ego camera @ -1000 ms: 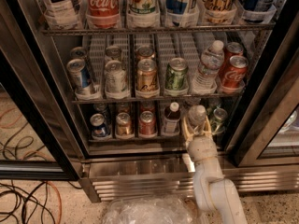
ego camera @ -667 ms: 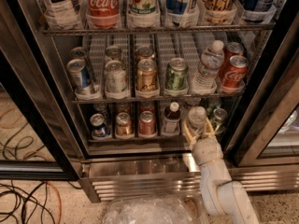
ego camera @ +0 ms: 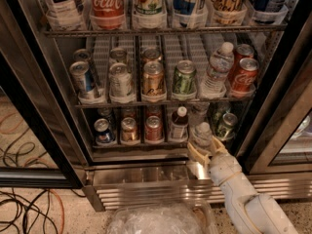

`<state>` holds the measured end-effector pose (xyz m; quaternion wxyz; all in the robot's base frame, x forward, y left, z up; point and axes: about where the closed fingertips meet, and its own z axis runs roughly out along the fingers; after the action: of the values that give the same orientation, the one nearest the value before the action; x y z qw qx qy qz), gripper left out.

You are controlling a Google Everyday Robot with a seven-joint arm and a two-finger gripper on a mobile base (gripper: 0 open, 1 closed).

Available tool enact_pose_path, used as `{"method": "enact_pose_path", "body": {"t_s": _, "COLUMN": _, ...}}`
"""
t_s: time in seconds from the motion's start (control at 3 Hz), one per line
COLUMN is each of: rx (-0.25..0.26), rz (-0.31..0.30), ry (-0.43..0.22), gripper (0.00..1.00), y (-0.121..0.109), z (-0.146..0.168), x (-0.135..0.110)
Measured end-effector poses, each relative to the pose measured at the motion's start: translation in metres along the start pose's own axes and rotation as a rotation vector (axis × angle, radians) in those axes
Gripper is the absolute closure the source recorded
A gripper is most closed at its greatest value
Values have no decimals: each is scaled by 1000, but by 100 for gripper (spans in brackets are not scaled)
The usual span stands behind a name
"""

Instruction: Pick water bottle from bottom shelf of fridge

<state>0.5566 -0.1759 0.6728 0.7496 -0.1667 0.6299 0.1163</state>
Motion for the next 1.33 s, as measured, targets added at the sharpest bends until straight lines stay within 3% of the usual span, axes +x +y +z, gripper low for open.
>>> {"method": "enact_pose_path", "body": {"t_s": 0.33, "rx": -133, "rz": 18, "ry": 45, "gripper": 100, "y": 19, "z": -10, "x": -8}}
{"method": "enact_pose_path", "body": {"t_s": 0.67, "rx": -256, "rz": -40, "ry": 73, "gripper": 100, "y": 33, "z": -21, "x": -39}}
{"method": "enact_pose_path", "body": {"t_s": 1.33, "rx": -416, "rz": -119, "ry": 46, "gripper": 100, "y": 61, "z": -46, "x": -100}}
